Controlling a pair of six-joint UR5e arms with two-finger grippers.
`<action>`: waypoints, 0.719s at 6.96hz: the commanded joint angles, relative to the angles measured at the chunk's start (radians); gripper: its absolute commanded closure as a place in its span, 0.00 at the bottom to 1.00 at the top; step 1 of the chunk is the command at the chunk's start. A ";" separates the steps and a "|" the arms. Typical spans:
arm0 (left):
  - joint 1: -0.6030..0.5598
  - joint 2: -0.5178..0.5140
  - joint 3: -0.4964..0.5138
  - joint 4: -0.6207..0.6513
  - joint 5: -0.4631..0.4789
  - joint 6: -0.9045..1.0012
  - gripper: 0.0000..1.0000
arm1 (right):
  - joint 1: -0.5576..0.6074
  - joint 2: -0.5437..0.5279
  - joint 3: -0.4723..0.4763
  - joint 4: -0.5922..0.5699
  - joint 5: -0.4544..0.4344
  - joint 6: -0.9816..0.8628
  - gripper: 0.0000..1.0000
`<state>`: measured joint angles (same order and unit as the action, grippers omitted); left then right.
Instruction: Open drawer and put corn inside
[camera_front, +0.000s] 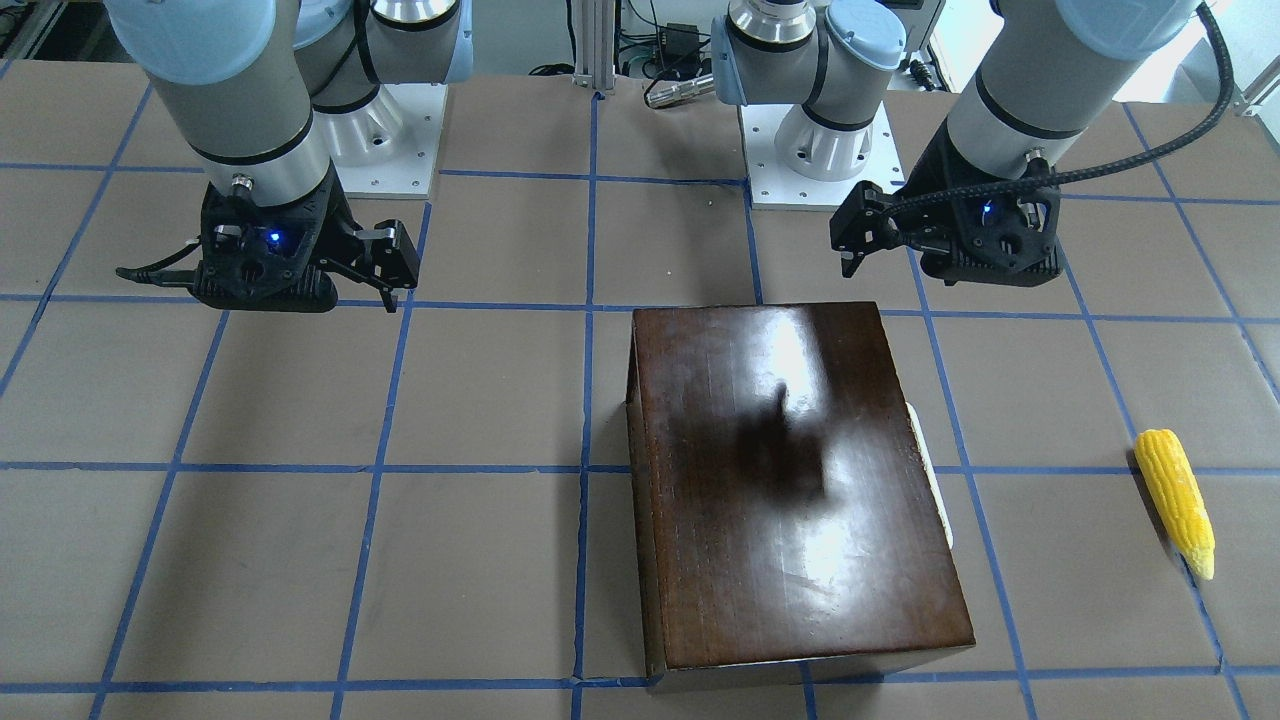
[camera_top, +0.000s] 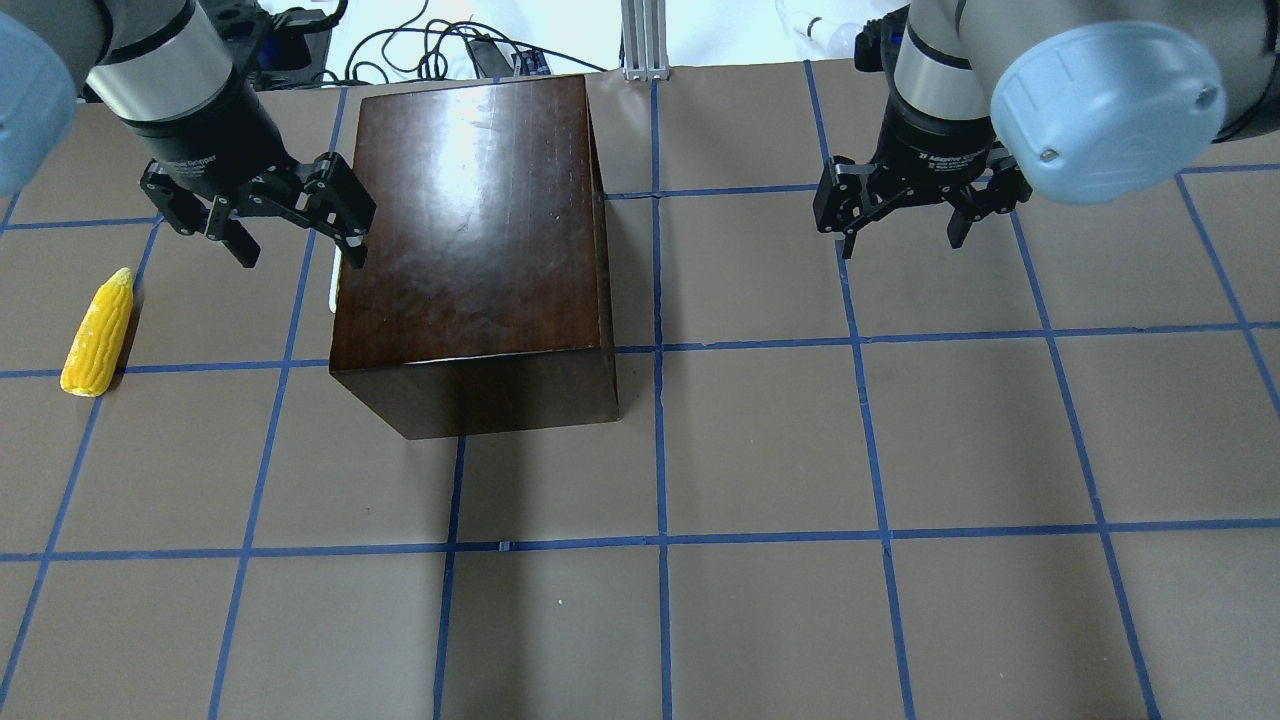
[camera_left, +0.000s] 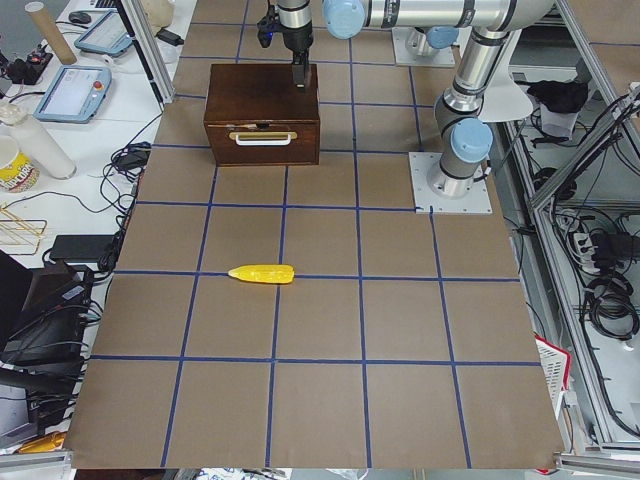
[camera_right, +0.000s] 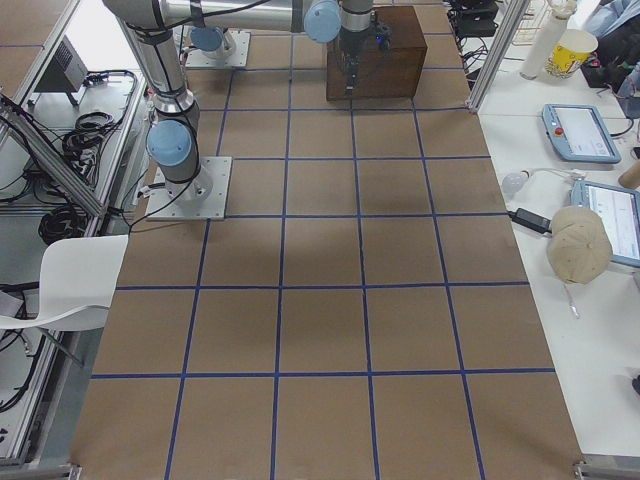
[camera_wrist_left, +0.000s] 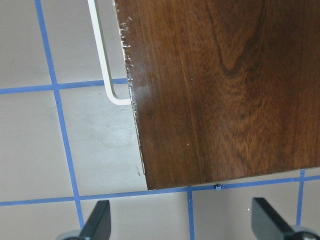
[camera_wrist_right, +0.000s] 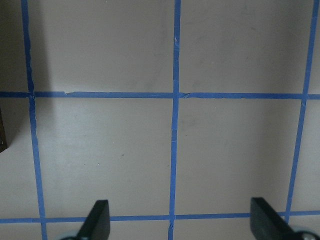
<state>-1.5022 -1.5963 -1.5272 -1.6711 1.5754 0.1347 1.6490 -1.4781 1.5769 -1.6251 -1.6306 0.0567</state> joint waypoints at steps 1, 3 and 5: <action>-0.001 0.010 0.004 -0.002 -0.003 -0.001 0.00 | 0.000 -0.001 0.000 0.001 0.000 0.000 0.00; -0.001 0.021 0.002 -0.004 -0.002 -0.001 0.00 | 0.000 -0.001 0.000 0.001 0.000 0.000 0.00; -0.001 0.022 -0.002 -0.001 -0.006 -0.001 0.00 | 0.000 0.001 0.000 0.001 0.000 0.000 0.00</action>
<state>-1.5033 -1.5753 -1.5277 -1.6736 1.5720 0.1335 1.6490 -1.4783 1.5769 -1.6245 -1.6306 0.0567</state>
